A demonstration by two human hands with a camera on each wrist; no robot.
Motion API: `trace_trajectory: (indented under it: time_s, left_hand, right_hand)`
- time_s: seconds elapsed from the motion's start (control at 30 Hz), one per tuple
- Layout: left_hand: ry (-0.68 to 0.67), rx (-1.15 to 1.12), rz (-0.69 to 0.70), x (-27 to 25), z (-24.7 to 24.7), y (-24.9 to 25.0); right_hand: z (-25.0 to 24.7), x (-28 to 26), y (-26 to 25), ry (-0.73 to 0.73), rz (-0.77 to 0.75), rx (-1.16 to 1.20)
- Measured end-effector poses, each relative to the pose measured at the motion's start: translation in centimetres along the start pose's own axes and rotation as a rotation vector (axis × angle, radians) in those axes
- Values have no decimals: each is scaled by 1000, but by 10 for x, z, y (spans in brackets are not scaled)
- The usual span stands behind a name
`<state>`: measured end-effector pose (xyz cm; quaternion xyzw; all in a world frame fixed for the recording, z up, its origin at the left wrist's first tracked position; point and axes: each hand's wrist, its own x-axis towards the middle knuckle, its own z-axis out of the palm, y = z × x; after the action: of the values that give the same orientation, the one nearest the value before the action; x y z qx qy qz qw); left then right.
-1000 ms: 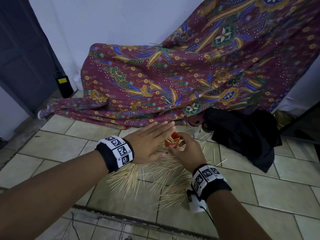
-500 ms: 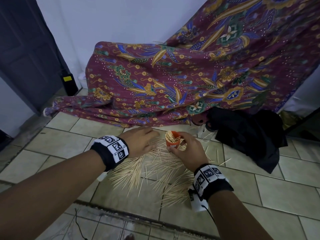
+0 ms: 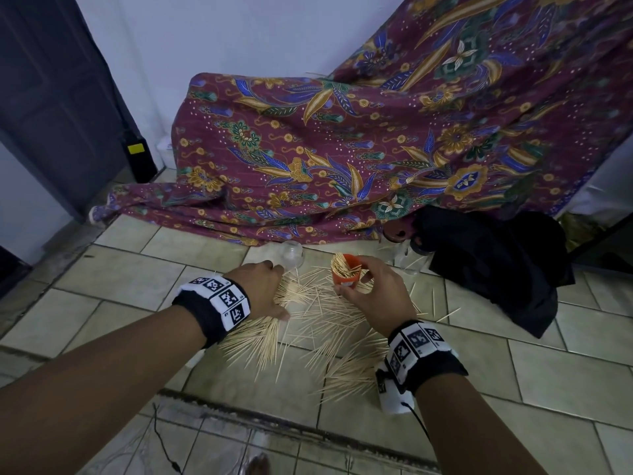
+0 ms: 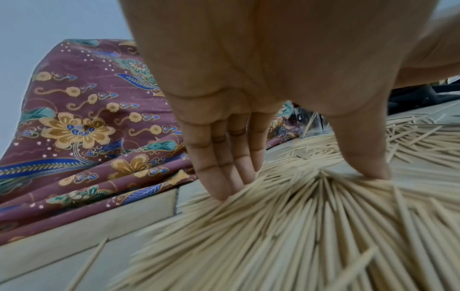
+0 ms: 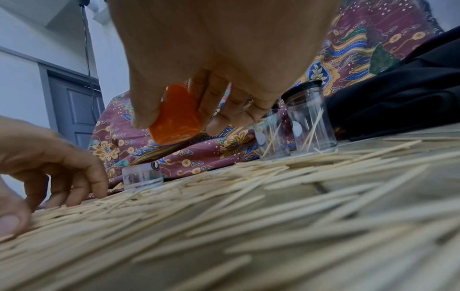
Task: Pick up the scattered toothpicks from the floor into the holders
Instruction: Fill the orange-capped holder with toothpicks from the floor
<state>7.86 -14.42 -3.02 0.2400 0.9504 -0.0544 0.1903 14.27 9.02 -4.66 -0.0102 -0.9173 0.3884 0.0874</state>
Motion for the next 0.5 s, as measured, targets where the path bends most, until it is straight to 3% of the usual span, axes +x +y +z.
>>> trace_trajectory:
  time_s: [0.3,0.5]
  left_hand:
    - [68,-88,14,4,1,1]
    - [-19,-28,-12,4,5,-4]
  right_hand:
    - [-1,0,-1,-12,19,-14]
    - [0,2,0,-25,30,-7]
